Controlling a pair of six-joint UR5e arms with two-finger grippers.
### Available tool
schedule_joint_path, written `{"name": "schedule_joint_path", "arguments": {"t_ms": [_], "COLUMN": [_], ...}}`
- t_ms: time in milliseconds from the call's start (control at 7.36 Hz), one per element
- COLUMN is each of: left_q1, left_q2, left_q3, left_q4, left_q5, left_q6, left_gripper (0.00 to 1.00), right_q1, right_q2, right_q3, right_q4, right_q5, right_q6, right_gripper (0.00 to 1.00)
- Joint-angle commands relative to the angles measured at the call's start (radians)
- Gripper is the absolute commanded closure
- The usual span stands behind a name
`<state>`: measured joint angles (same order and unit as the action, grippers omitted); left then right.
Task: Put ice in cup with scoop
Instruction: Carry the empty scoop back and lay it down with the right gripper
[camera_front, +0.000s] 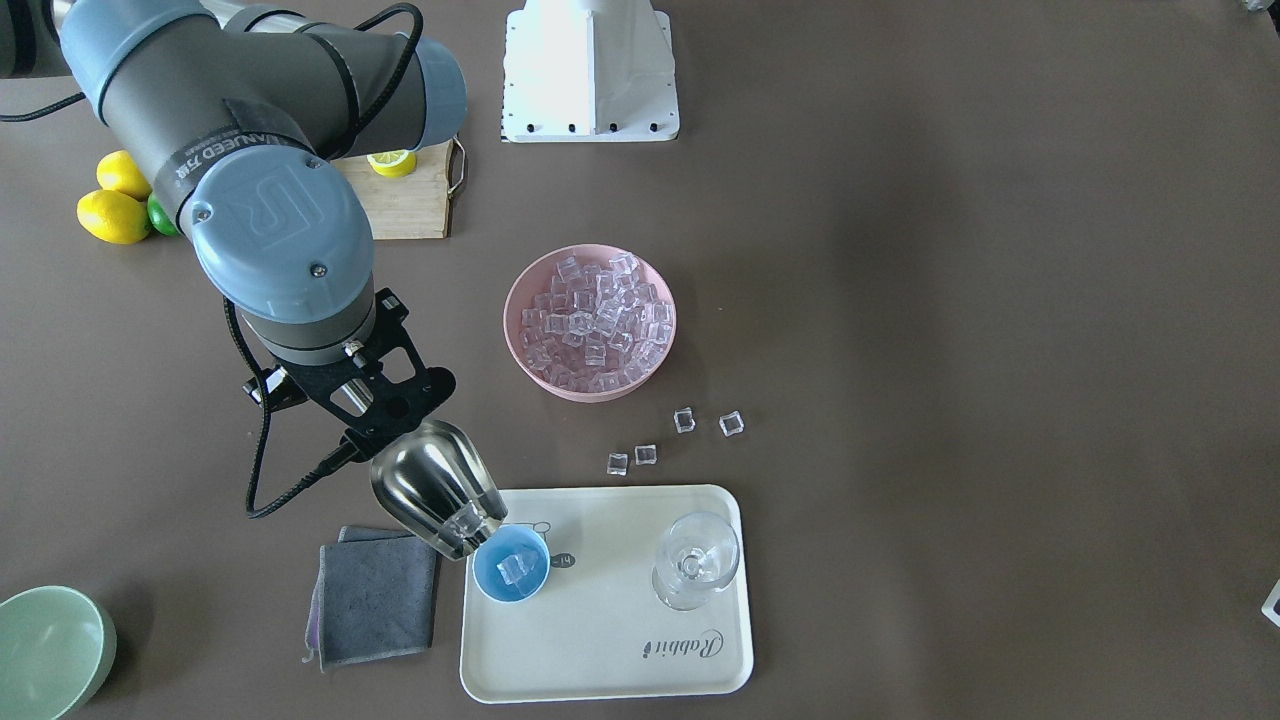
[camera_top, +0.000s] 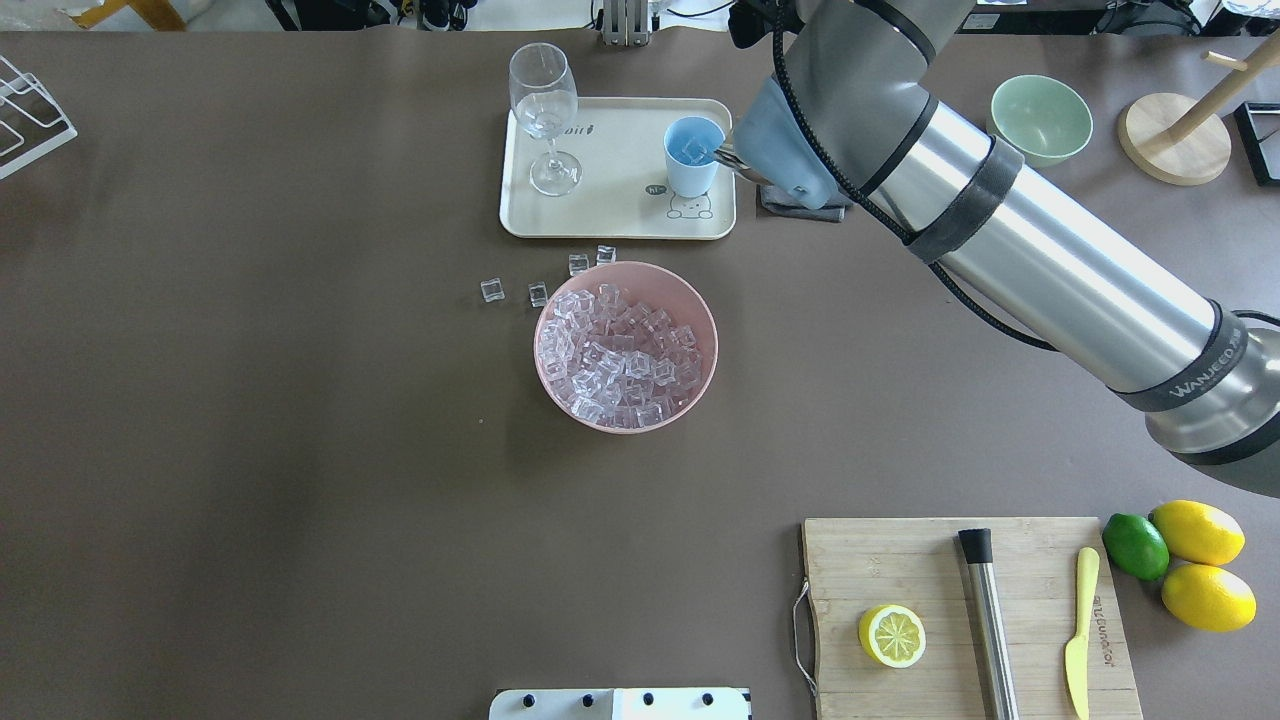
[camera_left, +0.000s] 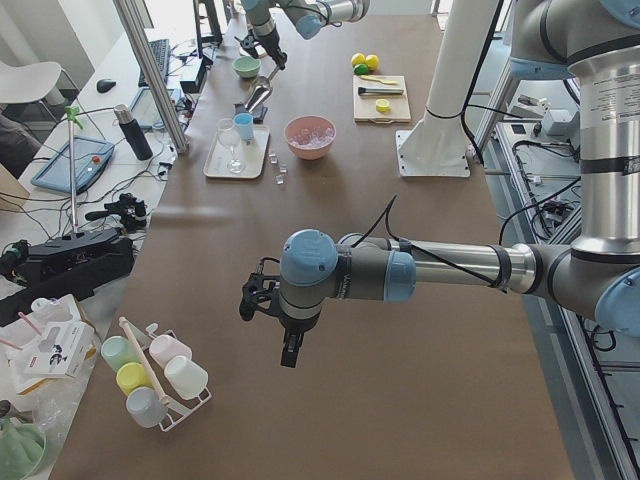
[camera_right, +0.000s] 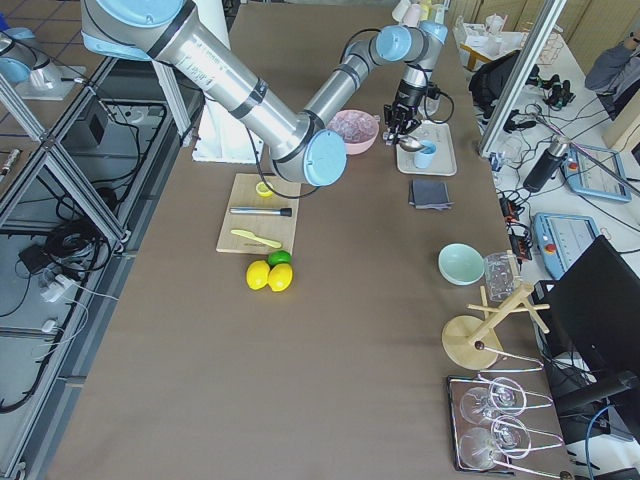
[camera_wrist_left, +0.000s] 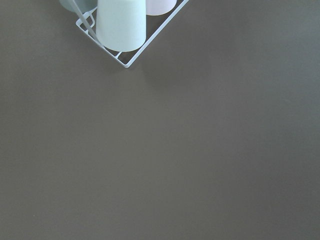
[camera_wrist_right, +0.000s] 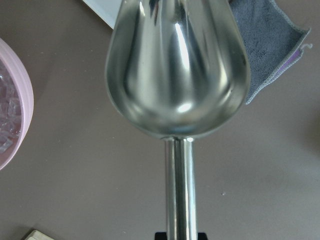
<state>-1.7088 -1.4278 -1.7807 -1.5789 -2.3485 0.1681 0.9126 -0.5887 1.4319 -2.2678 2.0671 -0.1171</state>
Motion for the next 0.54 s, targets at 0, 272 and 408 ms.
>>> {"name": "schedule_joint_path", "arguments": {"t_ms": [0,272,408], "left_q1": [0.001,0.020,0.018], "left_q2": [-0.003,-0.006,-0.008], "left_q3": [0.024,0.017,0.018], "left_q4": [-0.004,-0.003,-0.003], "left_q5": [0.075,0.068,0.068], "left_q6": [-0.001,-0.005,-0.005], "left_gripper": [0.01,0.01,0.01], "right_q1": [0.008,0.061,0.089], "right_q2": [-0.046,-0.261,-0.375], "right_q3": [0.104,0.356,0.457], "right_q4": [-0.033,-0.021,0.029], "right_q5": [0.004,0.080,0.111], "right_q6": [-0.004,0.084,0.182], "right_gripper": [1.00,1.00,1.00]}}
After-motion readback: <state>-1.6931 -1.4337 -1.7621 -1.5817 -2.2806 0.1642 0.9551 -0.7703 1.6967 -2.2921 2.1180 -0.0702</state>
